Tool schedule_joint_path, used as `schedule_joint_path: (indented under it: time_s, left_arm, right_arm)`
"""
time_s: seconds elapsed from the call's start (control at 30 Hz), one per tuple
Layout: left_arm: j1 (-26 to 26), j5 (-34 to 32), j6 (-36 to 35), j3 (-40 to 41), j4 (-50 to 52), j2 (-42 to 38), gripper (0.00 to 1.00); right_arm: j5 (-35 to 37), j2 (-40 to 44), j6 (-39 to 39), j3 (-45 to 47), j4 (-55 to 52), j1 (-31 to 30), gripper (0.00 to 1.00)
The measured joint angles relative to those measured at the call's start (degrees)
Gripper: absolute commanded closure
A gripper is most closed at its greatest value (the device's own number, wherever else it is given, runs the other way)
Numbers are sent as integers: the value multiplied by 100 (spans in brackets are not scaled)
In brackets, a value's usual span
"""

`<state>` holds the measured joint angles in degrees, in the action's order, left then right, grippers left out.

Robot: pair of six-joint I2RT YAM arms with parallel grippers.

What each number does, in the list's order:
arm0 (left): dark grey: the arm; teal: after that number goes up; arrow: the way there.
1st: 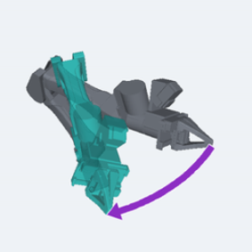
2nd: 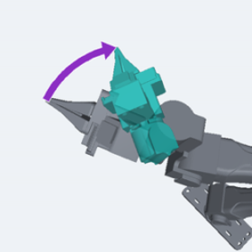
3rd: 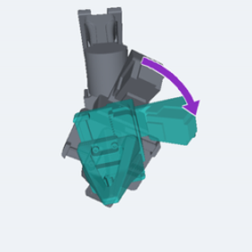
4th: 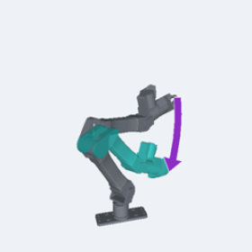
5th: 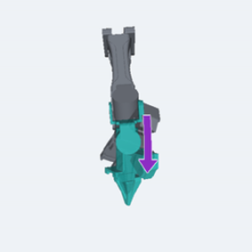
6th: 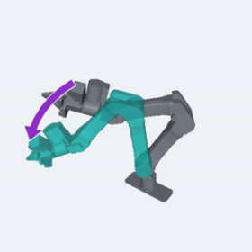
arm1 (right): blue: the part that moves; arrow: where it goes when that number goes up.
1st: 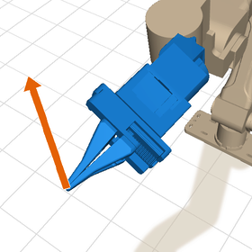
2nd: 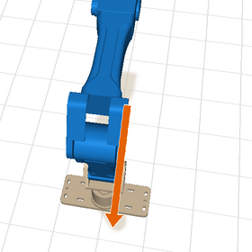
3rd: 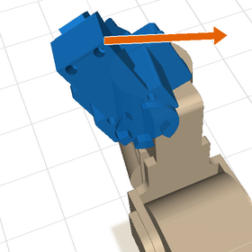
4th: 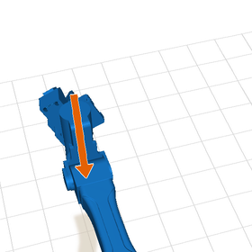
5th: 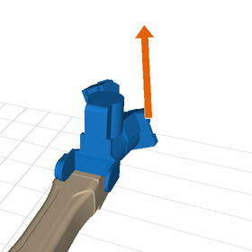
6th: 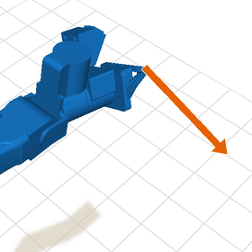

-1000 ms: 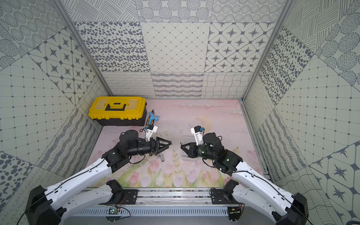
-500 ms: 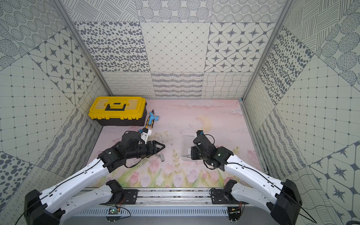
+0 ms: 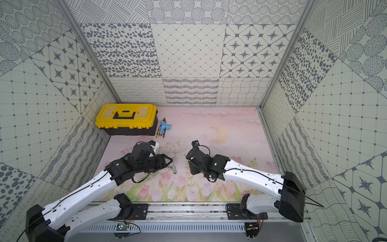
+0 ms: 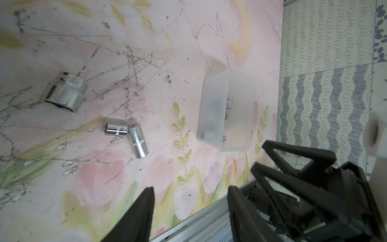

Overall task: Put the socket on the desktop into the storage box
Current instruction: Place the socket head in the storage box, then pick up the socket head at the center of the board.

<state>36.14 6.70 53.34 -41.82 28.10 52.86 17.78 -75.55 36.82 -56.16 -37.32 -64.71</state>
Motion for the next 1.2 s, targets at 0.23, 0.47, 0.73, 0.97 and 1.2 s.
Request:
schedule_joint_path:
  time_s: [0.23,0.47,0.73,0.97,1.2]
  left_arm:
    - [-409,-264,146,205,400,-260,41]
    - [-551,-339,212,313,612,-507,41]
    - [-597,-350,221,407,643,-538,42]
    - [-629,-343,219,472,649,-573,42]
    - [-713,-337,221,557,643,-573,42]
  right_arm:
    - [-111,-1486,264,-254,463,-820,37]
    - [-378,-2247,433,-612,737,-715,40]
    - [-590,-2815,468,-981,1025,-326,45]
    - [-640,-3200,413,-1222,1064,-234,45]
    - [-682,-3440,337,-1412,1102,-212,56]
